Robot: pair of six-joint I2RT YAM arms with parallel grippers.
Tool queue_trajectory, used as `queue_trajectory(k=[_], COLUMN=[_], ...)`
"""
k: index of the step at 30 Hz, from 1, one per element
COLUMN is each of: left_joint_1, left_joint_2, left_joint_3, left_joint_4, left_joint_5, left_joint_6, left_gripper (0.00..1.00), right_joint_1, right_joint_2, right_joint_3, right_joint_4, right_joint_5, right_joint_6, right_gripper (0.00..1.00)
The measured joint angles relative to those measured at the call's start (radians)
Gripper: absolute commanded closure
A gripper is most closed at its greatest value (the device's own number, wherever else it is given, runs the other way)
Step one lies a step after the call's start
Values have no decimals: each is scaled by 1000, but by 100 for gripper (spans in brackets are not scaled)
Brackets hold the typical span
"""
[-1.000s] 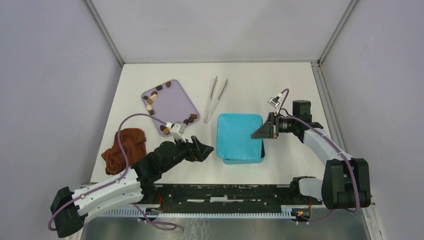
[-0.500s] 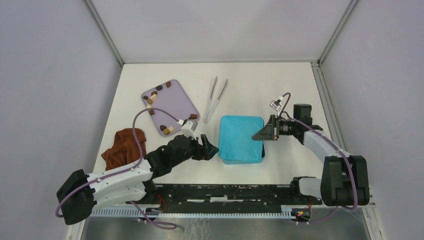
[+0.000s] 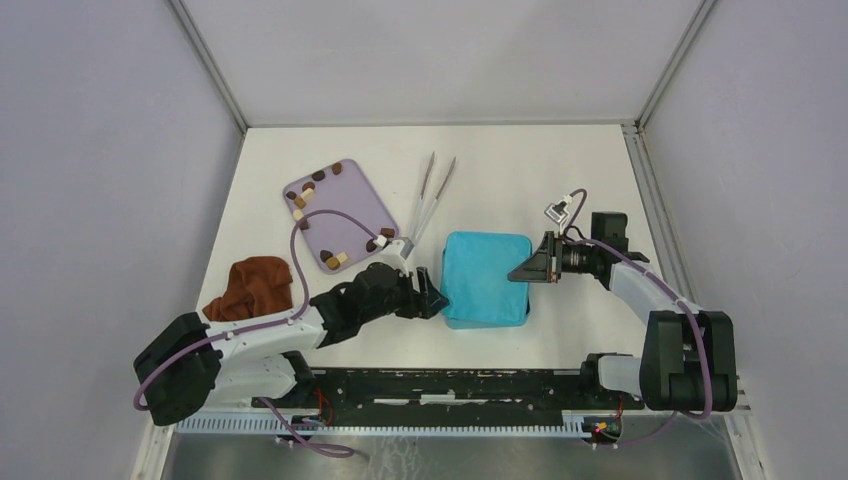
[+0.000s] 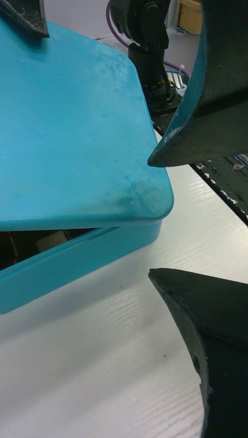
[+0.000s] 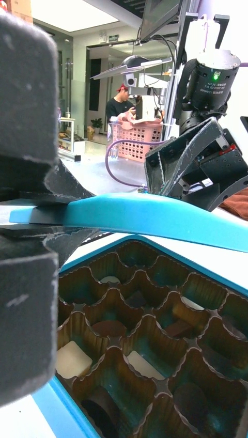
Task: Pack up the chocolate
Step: Close the box lid on the packing box.
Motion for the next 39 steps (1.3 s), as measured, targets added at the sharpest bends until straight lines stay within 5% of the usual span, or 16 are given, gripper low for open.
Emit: queue_trajectory(k=[39], left_joint_1=[1], left_joint_2=[198], left_joint_3=[117], left_joint_4=[44], left_joint_5=[96], left_joint_6=[1], left_gripper=[38], right_joint_1=[-21], right_joint_2=[161], right_joint_3=[190], right_joint_4=[-341], right_joint_5=[193], right_joint_6=[-365], right_gripper=[70])
